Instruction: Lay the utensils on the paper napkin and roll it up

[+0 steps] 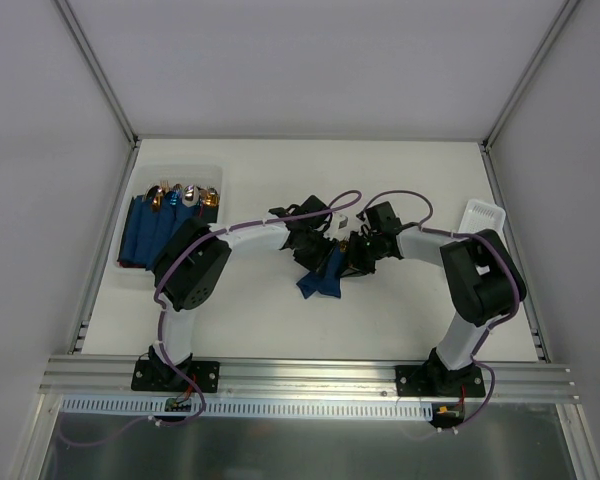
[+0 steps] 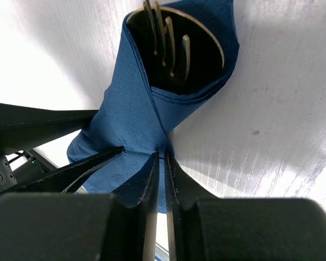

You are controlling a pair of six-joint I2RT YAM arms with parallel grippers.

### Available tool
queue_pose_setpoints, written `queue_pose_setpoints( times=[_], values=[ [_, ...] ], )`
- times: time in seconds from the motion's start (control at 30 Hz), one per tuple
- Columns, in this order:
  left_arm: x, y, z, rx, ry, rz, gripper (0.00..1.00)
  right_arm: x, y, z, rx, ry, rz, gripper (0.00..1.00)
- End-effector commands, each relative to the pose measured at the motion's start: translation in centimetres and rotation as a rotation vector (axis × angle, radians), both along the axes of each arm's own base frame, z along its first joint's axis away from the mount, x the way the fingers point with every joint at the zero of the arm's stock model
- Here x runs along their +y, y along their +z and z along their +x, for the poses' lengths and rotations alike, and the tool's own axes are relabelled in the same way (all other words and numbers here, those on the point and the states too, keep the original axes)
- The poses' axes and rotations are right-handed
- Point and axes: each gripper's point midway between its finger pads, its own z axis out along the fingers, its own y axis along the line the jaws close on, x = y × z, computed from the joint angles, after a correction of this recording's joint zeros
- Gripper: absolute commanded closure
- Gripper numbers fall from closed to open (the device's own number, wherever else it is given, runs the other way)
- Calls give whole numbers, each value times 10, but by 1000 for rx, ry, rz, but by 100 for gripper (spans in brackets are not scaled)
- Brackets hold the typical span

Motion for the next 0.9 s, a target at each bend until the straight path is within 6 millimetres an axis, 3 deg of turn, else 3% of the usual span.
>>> queue_pose_setpoints(
  times=[0.0,0.2,0.3,0.6,0.87],
  values=[
    [60,-77,-55,216,-11,263,100,-26,-19,-8,22,-5,-132,89],
    [60,-79,-55,224,-7,265,100,-20,1,-1,-36,-35,-79,84],
    [60,-80,-58,235,-10,261,100,-21,6,3,-53,-65,-66,69],
    [56,-80,-61,293,-10,213,100,-32,-2,12,-14,-205,-8,61],
    [56,-79,-62,334,5,182,100,-21,-15,27,23,-327,69,57]
  ],
)
